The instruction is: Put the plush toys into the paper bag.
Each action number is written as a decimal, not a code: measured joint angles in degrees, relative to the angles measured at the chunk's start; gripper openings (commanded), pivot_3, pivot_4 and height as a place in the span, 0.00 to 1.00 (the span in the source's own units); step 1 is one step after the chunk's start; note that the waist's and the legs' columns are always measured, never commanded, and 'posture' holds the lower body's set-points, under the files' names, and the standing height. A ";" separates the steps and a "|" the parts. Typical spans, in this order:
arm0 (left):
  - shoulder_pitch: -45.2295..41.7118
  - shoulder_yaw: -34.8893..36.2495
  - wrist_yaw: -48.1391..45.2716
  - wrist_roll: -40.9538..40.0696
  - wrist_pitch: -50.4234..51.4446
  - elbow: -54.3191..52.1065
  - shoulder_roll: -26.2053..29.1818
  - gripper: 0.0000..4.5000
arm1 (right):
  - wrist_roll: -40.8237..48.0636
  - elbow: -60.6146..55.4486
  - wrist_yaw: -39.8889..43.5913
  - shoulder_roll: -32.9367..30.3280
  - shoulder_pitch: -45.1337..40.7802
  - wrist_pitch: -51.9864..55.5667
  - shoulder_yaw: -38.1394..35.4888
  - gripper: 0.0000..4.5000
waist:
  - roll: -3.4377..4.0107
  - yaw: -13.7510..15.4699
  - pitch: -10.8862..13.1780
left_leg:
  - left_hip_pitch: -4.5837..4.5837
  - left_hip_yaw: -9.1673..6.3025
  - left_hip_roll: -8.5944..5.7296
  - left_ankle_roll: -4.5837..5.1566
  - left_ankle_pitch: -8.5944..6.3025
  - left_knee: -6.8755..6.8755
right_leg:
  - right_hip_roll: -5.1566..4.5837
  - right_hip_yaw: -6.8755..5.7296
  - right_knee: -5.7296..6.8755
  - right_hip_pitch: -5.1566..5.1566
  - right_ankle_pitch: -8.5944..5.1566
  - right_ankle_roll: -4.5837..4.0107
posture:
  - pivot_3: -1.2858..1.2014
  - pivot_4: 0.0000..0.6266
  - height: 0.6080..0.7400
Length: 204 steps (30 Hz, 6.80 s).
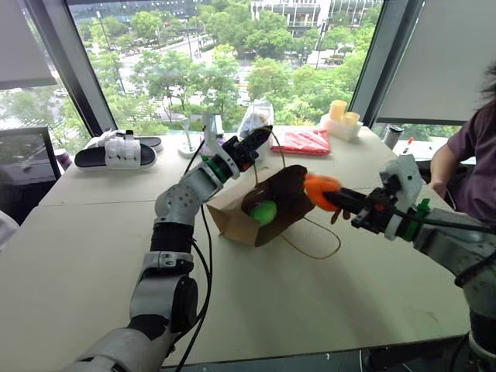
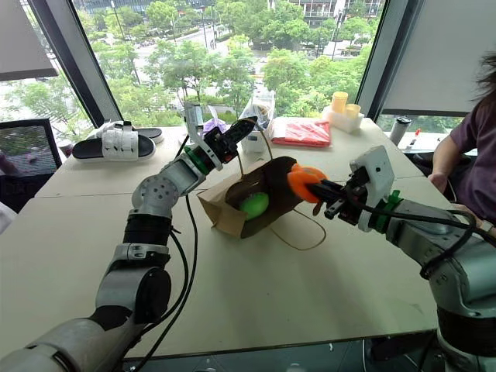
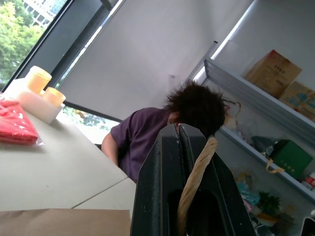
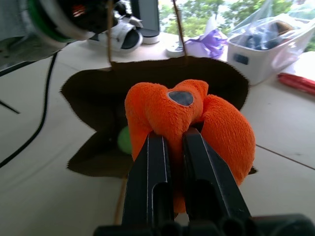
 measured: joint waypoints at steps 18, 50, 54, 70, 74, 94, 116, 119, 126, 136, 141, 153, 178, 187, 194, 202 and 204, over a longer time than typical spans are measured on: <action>2.03 1.08 2.04 -3.77 3.62 -4.83 -2.79 0.00 | -12.63 27.36 -12.64 15.99 -18.83 -0.76 16.79 0.01 | 0.02 -0.09 -0.01 | -0.21 0.01 -0.02 -0.40 0.23 -0.14 | -0.02 0.06 0.13 -0.44 0.01 -0.02 | 0.52 0.24 1.00; 0.58 4.94 2.02 -6.95 0.71 1.02 -2.74 0.00 | 9.66 3.95 -15.56 15.56 16.29 5.64 -18.83 0.99 | 0.00 0.11 -0.04 | -0.15 0.02 -0.02 0.02 -0.01 -0.11 | -0.01 0.08 0.06 -0.27 0.01 0.00 | 0.52 0.24 1.00; 0.49 4.36 1.54 -6.94 0.71 1.04 -2.94 0.00 | 14.18 3.71 -19.61 21.74 19.19 3.11 -19.11 0.99 | 0.02 -0.01 -0.03 | -0.10 0.03 0.00 0.02 -0.01 -0.09 | 0.02 0.11 0.11 -0.26 0.01 0.00 | 0.52 0.24 1.00; 0.51 3.84 1.52 -5.66 1.02 1.01 -2.82 0.00 | 23.58 3.75 -26.86 28.47 21.68 -7.46 -11.09 0.04 | 0.03 0.04 -0.03 | -0.10 0.01 0.00 0.02 -0.01 -0.09 | 0.04 0.10 0.11 -0.27 0.00 0.00 | 0.52 0.24 1.00; 0.52 3.04 2.97 -5.55 2.33 0.82 -2.89 0.00 | 26.70 3.74 -27.89 27.51 21.48 -8.78 -10.16 0.02 | 0.03 0.04 -0.03 | -0.11 0.01 0.00 0.02 -0.01 -0.08 | 0.04 0.10 0.10 -0.26 0.00 0.00 | 0.52 0.24 1.00; 5.16 2.86 8.73 -6.11 7.08 -6.23 4.31 0.00 | 43.54 9.55 -32.49 12.76 0.40 -17.37 -3.37 0.02 | 0.04 0.12 -0.02 | -0.13 -0.02 0.07 0.02 -0.01 -0.06 | 0.12 0.11 0.09 -0.25 0.01 -0.01 | 0.52 0.24 1.00; 11.61 2.16 -3.81 -6.15 11.58 -8.24 14.23 0.99 | 42.61 4.01 -22.81 10.35 9.71 -16.03 0.44 1.00 | 0.04 -0.07 -0.02 | -0.14 -0.04 0.09 0.03 -0.02 -0.09 | 0.14 0.13 0.11 -0.31 0.01 -0.02 | 0.52 0.24 1.00; 15.40 0.21 -7.69 -4.78 11.99 -10.81 18.55 0.99 | 41.10 4.11 -21.80 8.80 11.61 -15.43 1.39 1.00 | 0.07 -0.12 -0.04 | -0.08 -0.02 0.09 0.04 -0.02 -0.15 | 0.15 0.16 0.11 -0.30 0.00 -0.03 | 0.52 0.24 1.00; 30.17 -4.67 -14.55 -0.68 11.67 -21.62 27.91 1.00 | 30.15 6.86 -18.01 7.08 13.31 -13.56 8.12 0.58 | 0.07 -0.06 -0.03 | -0.12 -0.01 0.15 0.04 -0.02 -0.15 | 0.16 0.23 0.08 -0.34 0.00 -0.05 | 0.52 0.24 1.00; 35.32 -13.57 -14.88 5.23 7.87 -36.99 29.70 1.00 | 20.14 11.50 -14.22 8.39 8.04 -11.63 14.02 0.02 | 0.06 0.30 -0.03 | -0.14 -0.02 0.13 0.03 -0.02 -0.14 | 0.15 0.24 0.01 -0.28 0.01 -0.09 | 0.52 0.24 1.00; 33.42 -17.82 -15.62 8.90 4.26 -37.33 28.58 1.00 | 16.83 14.23 -12.38 9.06 5.46 -10.96 15.29 0.02 | 0.06 0.13 -0.03 | -0.16 -0.03 0.13 0.03 -0.03 -0.16 | 0.15 0.23 -0.01 -0.31 0.01 -0.08 | 0.52 0.24 1.00; 32.21 -23.62 -13.71 14.63 1.38 -39.84 24.50 1.00 | 12.29 15.95 -10.01 13.77 2.51 -9.67 17.29 0.02 | 0.06 0.05 -0.03 | -0.16 -0.05 0.13 0.03 -0.03 -0.16 | 0.17 0.23 0.01 -0.32 0.01 -0.07 | 0.52 0.24 1.00; 33.67 -29.37 -0.43 23.09 5.76 -41.80 16.44 1.00 | 12.15 14.89 -8.87 17.34 2.50 -8.70 17.19 0.02 | 0.06 0.07 -0.03 | -0.15 -0.06 0.12 0.03 -0.02 -0.13 | 0.20 0.23 0.02 -0.30 0.02 -0.07 | 0.52 0.24 1.00; 33.40 -29.35 0.18 24.49 5.18 -40.74 15.60 0.14 | 12.30 14.89 -8.72 17.36 2.46 -8.68 17.09 0.00 | 0.06 0.08 -0.03 | -0.15 -0.06 0.13 0.03 -0.03 -0.14 | 0.20 0.23 0.02 -0.30 0.02 -0.07 | 0.52 0.24 1.00; 33.38 -29.35 0.14 25.32 4.34 -40.52 15.02 0.02 | 17.16 10.81 -6.93 17.24 2.83 -7.33 14.89 0.00 | 0.06 0.12 -0.03 | -0.16 -0.07 0.13 0.03 -0.03 -0.13 | 0.20 0.22 0.02 -0.29 0.02 -0.07 | 0.52 0.24 1.00; 26.38 -27.45 -11.95 23.24 -5.57 -31.97 17.52 0.02 | 23.46 10.19 -6.83 14.50 4.24 -6.90 8.74 0.00 | 0.06 0.13 -0.03 | -0.16 -0.04 0.12 0.03 -0.03 -0.13 | 0.21 0.21 0.01 -0.29 0.01 -0.07 | 0.52 0.24 1.00; 23.20 -26.72 -16.58 22.78 -8.60 -28.24 18.33 0.02 | 24.12 10.18 -6.79 13.93 4.45 -6.90 8.23 0.00 | 0.06 0.07 -0.03 | -0.15 -0.03 0.13 0.04 -0.03 -0.14 | 0.21 0.21 0.01 -0.29 0.01 -0.07 | 0.52 0.24 1.00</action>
